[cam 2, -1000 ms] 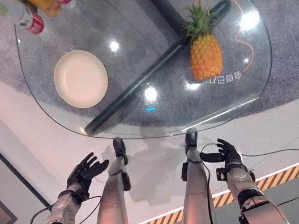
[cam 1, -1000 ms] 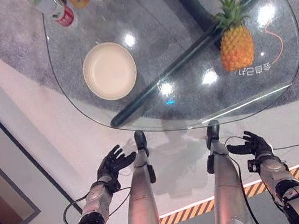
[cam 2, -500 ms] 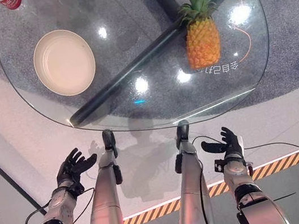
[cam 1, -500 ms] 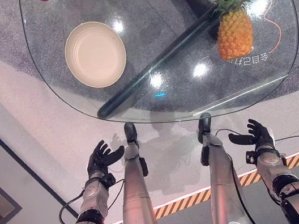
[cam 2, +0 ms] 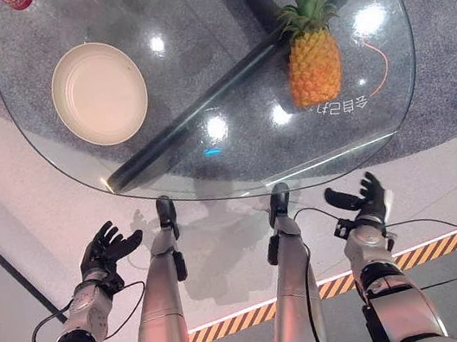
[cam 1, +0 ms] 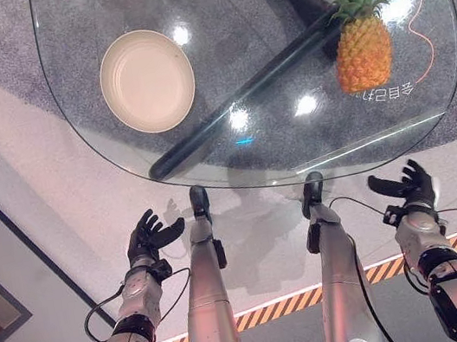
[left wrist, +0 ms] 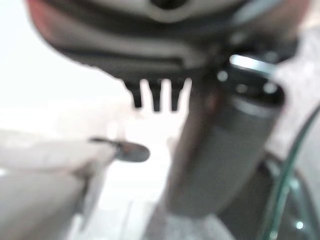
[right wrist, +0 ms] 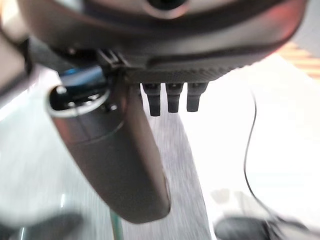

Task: Pick up the fruit to the plate

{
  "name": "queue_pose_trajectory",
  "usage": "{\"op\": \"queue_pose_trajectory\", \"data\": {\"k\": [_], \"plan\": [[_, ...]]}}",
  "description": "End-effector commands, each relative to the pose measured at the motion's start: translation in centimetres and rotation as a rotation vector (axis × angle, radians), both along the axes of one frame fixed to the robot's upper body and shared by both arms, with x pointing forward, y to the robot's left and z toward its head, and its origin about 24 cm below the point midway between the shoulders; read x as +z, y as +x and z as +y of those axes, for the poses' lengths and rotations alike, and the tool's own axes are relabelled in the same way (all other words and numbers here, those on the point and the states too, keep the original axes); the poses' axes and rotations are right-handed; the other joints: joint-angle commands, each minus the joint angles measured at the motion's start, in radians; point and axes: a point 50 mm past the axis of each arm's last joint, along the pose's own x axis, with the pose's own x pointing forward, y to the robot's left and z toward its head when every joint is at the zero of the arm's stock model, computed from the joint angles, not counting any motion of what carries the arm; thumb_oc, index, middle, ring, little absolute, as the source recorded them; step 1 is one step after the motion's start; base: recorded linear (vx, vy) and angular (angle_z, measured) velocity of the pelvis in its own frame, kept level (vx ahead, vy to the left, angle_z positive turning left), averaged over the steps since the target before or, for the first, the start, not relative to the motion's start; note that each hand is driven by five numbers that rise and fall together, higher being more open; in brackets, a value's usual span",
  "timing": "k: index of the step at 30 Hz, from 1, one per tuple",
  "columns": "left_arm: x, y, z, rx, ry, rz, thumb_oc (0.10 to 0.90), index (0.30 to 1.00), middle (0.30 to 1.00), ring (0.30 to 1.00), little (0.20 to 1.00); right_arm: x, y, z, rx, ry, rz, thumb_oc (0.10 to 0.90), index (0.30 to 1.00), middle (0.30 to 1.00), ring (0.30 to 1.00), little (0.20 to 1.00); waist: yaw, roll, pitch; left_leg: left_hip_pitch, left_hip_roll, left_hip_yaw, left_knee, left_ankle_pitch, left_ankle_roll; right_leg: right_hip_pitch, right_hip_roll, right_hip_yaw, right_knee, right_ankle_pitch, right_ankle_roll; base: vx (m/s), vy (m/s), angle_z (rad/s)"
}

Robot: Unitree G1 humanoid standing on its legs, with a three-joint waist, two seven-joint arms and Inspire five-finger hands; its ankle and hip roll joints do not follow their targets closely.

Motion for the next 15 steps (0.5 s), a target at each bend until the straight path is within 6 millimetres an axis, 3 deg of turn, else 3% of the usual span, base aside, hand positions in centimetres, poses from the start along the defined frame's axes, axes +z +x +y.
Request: {"op": "queue_pose_trajectory", "data": {"k": [1,7,9,12,15], "plan": [[-0.2,-1.5,3.0,0.085,0.060,0.018,0.800,0.900,0.900,0.900,0.900,3.0,-3.7,-6.0,-0.350,-0.094,-0.087,0.800,0.900,0.900,0.900,0.900,0.027,-0.025,-0.018,-0.007,-0.018,-0.004,0.116,-0.114,0.036,0.004,0.015,-0.036,-0.043,0.053,-0.013,0.02,-0.013,0.03],[0.0,-1.4,2.8,0.080,0.076,0.020,0.800,0.900,0.900,0.900,0.900,7.6,-3.1,-7.2,-0.518,-0.104,-0.330,0.800,0.900,0.900,0.900,0.900,0.026,-0.031,-0.018,0.005,-0.022,-0.003,0.106,-0.118,0.040,0.015,0.014,-0.046,-0.057,0.061,-0.008,0.00,0.000,0.00],[0.0,-1.3,2.6,0.078,0.074,0.020,0.800,0.900,0.900,0.900,0.900,9.7,-2.5,-6.9,-0.564,-0.122,-0.444,0.800,0.900,0.900,0.900,0.900,0.022,-0.033,-0.018,0.013,-0.024,0.000,0.096,-0.118,0.041,0.021,0.015,-0.049,-0.067,0.063,-0.008,0.00,0.000,0.00],[-0.1,-1.5,2.5,0.081,0.068,0.016,0.800,0.900,0.900,0.900,0.900,11.3,-2.3,-6.4,-0.594,-0.157,-0.534,0.800,0.900,0.900,0.900,0.900,0.018,-0.033,-0.018,0.016,-0.025,0.003,0.089,-0.116,0.042,0.024,0.016,-0.049,-0.071,0.062,-0.010,0.00,0.013,-0.01],[-0.3,-1.6,2.2,0.085,0.059,0.013,0.800,0.900,0.900,0.900,0.900,14.3,-1.7,-4.8,-0.612,-0.217,-0.678,0.800,0.900,0.900,0.900,0.900,0.010,-0.031,-0.018,0.016,-0.030,0.007,0.082,-0.113,0.044,0.021,0.017,-0.045,-0.078,0.064,-0.012,-0.01,0.048,0.02]]}}
